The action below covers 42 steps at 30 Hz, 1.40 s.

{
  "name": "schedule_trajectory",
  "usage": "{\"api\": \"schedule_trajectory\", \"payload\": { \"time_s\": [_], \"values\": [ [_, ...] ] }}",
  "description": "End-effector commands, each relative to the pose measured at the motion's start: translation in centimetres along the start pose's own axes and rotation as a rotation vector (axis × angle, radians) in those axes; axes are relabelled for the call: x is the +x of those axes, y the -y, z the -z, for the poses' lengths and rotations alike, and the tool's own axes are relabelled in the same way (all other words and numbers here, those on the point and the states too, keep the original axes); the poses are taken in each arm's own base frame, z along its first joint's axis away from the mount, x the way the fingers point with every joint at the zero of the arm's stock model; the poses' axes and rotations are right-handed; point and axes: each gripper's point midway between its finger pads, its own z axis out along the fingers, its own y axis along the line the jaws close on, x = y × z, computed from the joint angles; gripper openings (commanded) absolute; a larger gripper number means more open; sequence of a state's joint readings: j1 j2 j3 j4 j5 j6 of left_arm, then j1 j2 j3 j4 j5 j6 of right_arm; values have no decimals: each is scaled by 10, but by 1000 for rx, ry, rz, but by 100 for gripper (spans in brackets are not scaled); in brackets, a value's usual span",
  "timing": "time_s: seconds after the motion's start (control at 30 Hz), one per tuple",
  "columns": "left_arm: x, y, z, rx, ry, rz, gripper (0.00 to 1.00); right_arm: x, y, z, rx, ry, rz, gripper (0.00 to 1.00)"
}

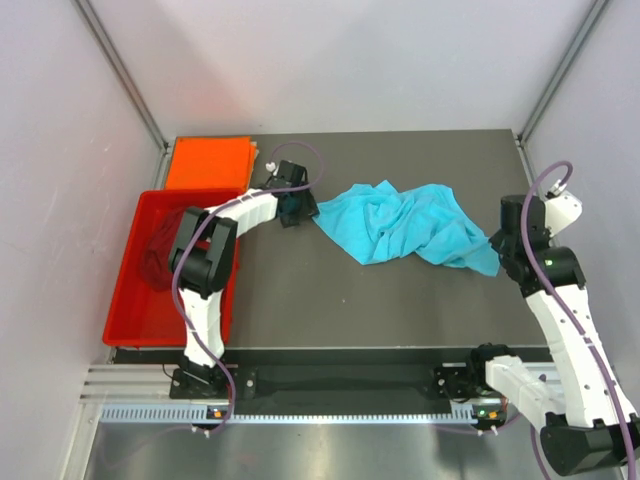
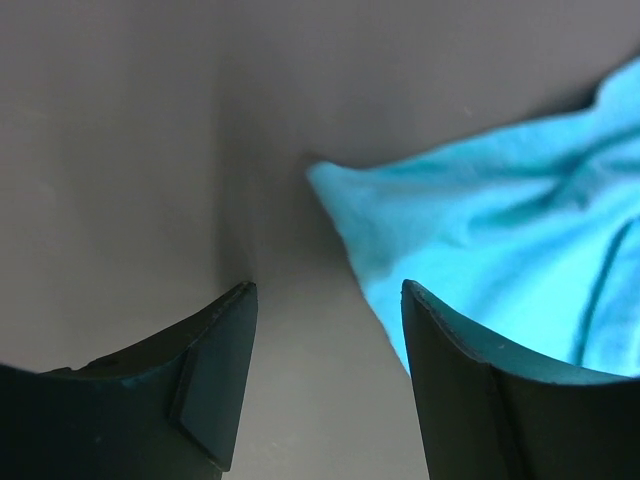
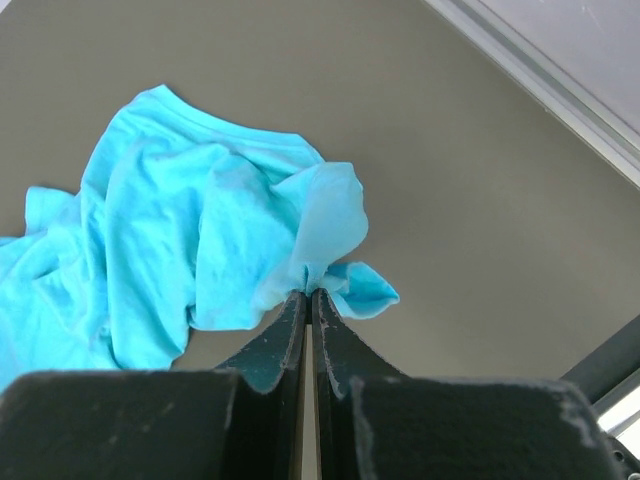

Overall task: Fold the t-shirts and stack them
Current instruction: Flatten the tshirt out

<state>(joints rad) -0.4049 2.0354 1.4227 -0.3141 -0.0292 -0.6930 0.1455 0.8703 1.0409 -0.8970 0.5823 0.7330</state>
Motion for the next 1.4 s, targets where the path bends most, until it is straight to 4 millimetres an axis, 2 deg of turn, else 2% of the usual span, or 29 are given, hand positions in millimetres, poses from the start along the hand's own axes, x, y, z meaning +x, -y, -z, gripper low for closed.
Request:
{"api": "schedule_trajectory", "payload": {
  "time_s": [0.0, 0.17, 0.3, 0.47, 0.5, 0.53, 0.6, 0.63, 0.67, 0.7, 0.73, 0.77, 0.8, 0.83, 0.87, 0.9, 0.93, 0.97, 1.03, 1.07, 1.17, 1.27, 1.37],
  "values": [
    [-29, -8, 4, -43, 105, 27, 64, -6, -6, 1, -38, 24, -32, 0],
    [-33, 5, -4, 42, 105, 89, 64, 0, -12, -3, -62, 7, -37, 0],
    [-31, 4, -17, 51, 88, 152, 64, 6, -15, -6, -75, -11, -31, 0],
    [-31, 7, -26, 95, 61, 233, 56, 12, -15, -9, -82, -20, -30, 0],
    [-30, 10, -28, 112, 51, 239, 45, 13, -15, -10, -81, -20, -28, 0],
    [-31, 12, -27, 122, 49, 247, 23, 12, -15, -11, -76, -19, -30, 0],
    [-43, 27, -14, 172, 55, 254, 3, 7, -16, -13, -55, -17, -34, 0],
    [-50, 35, -5, 195, 65, 251, 0, 2, -18, -12, -51, -12, -49, 0],
    [-63, 45, 7, 223, 91, 239, 0, -15, -24, -9, -54, 11, -71, 0],
    [-77, 56, 32, 255, 122, 232, 0, -26, -27, -6, -52, 30, -87, 0],
    [-93, 65, 51, 278, 167, 210, 0, -52, -34, 2, -66, 75, -122, 0],
    [-105, 71, 69, 290, 203, 198, 0, -66, -35, 7, -64, 103, -137, 0],
    [-123, 80, 102, 313, 261, 184, 0, -83, -34, 12, -53, 143, -147, 0],
    [-138, 81, 125, 295, 311, 177, 0, -98, -32, 18, -46, 178, -142, 0],
    [-147, 82, 143, 285, 348, 149, 0, -128, -28, 33, -41, 243, -190, 0],
    [-161, 83, 175, 288, 415, 140, 0, -144, -17, 41, 0, 291, -202, 0],
    [-173, 79, 196, 258, 471, 125, 0, -164, -12, 56, 2, 344, -231, 0],
    [-181, 79, 225, 269, 520, 120, 0, -178, 4, 64, 52, 393, -258, 0],
    [-193, 73, 259, 255, 584, 121, 0, -194, 18, 80, 85, 446, -284, 0],
    [-195, 67, 279, 240, 612, 118, 0, -206, 29, 97, 95, 496, -318, 0],
    [-199, 59, 323, 244, 670, 133, 0, -221, 39, 127, 61, 567, -367, 0],
    [-198, 58, 353, 262, 698, 134, 0, -226, 44, 150, 8, 605, -396, 0],
    [-191, 53, 366, 257, 692, 133, 0, -227, 45, 163, -31, 623, -406, 0]
  ]
}}
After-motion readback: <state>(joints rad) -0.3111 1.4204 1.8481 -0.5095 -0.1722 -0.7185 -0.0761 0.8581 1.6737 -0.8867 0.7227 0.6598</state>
